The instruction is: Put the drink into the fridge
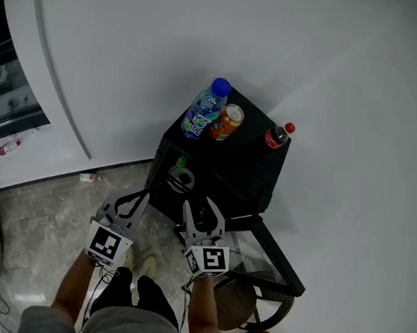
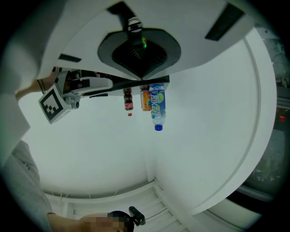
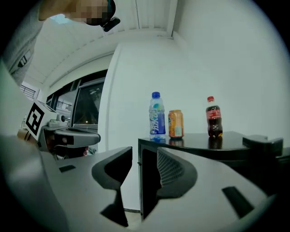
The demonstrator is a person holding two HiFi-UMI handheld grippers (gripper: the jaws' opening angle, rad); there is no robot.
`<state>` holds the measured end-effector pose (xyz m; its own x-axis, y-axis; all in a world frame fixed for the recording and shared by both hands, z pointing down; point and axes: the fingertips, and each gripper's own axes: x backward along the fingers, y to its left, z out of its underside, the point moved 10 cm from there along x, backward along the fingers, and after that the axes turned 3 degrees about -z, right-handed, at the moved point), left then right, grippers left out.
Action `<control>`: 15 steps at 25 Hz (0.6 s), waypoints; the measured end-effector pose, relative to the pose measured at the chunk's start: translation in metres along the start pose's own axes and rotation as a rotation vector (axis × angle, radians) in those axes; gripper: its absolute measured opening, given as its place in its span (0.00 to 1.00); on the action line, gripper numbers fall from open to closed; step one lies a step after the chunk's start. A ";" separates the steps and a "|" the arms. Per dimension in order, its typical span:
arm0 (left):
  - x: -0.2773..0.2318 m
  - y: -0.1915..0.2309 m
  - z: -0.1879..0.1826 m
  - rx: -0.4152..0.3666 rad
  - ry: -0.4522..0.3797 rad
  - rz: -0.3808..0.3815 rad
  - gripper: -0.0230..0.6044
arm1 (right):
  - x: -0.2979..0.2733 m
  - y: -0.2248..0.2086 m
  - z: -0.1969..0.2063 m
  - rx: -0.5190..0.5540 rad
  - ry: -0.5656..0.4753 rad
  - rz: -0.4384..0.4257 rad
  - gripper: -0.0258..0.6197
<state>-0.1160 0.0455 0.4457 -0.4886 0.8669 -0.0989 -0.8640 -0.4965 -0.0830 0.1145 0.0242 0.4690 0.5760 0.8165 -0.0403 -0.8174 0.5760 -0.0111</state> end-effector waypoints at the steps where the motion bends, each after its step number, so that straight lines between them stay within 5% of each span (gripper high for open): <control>1: 0.003 -0.002 -0.005 -0.001 0.003 -0.002 0.04 | 0.007 0.001 -0.005 -0.003 -0.006 0.010 0.32; 15: 0.028 -0.030 -0.042 -0.005 -0.012 0.020 0.04 | 0.067 0.012 -0.043 0.006 -0.020 0.052 0.15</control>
<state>-0.0982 0.0829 0.4035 -0.5071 0.8573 -0.0891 -0.8536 -0.5138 -0.0857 0.1430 0.0845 0.4235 0.5331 0.8458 -0.0202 -0.8460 0.5332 -0.0039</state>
